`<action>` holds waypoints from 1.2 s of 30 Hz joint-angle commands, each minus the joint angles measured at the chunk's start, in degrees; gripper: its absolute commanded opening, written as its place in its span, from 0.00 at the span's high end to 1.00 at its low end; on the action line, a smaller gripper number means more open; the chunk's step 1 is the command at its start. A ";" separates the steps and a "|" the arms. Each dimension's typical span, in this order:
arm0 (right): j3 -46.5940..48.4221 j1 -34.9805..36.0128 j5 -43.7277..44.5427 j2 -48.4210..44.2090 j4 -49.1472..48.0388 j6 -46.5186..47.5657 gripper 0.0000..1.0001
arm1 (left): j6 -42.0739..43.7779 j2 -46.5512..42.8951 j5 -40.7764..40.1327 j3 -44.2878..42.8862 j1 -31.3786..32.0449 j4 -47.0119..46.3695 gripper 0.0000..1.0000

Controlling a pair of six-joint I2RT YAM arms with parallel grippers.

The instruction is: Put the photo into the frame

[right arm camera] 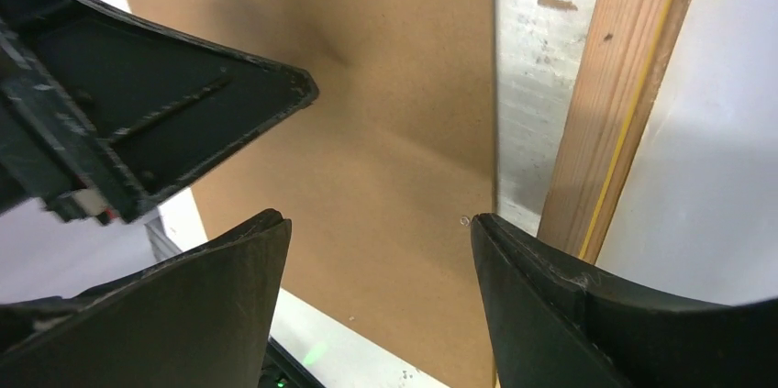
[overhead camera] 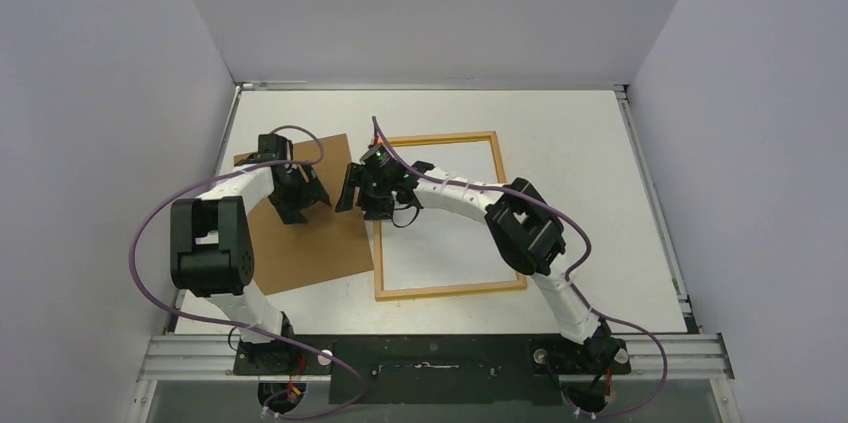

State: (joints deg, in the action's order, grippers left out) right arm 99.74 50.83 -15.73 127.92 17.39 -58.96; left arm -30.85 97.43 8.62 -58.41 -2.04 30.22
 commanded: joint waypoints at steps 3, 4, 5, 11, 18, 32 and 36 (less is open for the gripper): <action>4.37 0.51 4.73 2.49 6.36 3.92 0.27 | 2.91 -0.06 4.93 -4.04 -2.54 5.12 0.31; 5.32 0.50 4.80 3.16 7.10 4.39 0.27 | 3.66 -0.52 4.93 -5.07 -3.06 5.39 0.30; 6.34 0.53 4.98 3.81 8.15 5.17 0.27 | 4.37 -0.85 4.49 -6.44 -3.69 6.14 0.30; 11.91 1.00 15.20 5.85 18.30 9.16 0.29 | 6.80 -1.78 -5.43 -11.30 -9.86 10.80 0.21; 11.18 1.03 12.18 6.85 14.56 10.53 0.28 | 7.33 -0.80 -20.26 -12.22 -14.74 8.78 0.17; 8.34 0.63 4.76 7.75 7.82 7.30 0.28 | 11.18 3.64 -16.35 -6.77 -20.60 1.58 0.25; 6.96 0.42 4.03 8.08 6.61 5.48 0.28 | 12.54 5.15 -12.62 -6.34 -22.64 0.03 0.26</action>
State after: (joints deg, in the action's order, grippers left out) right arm 108.40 51.66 -10.63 134.17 25.17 -51.53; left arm -20.23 101.41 -8.47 -64.73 -22.79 34.85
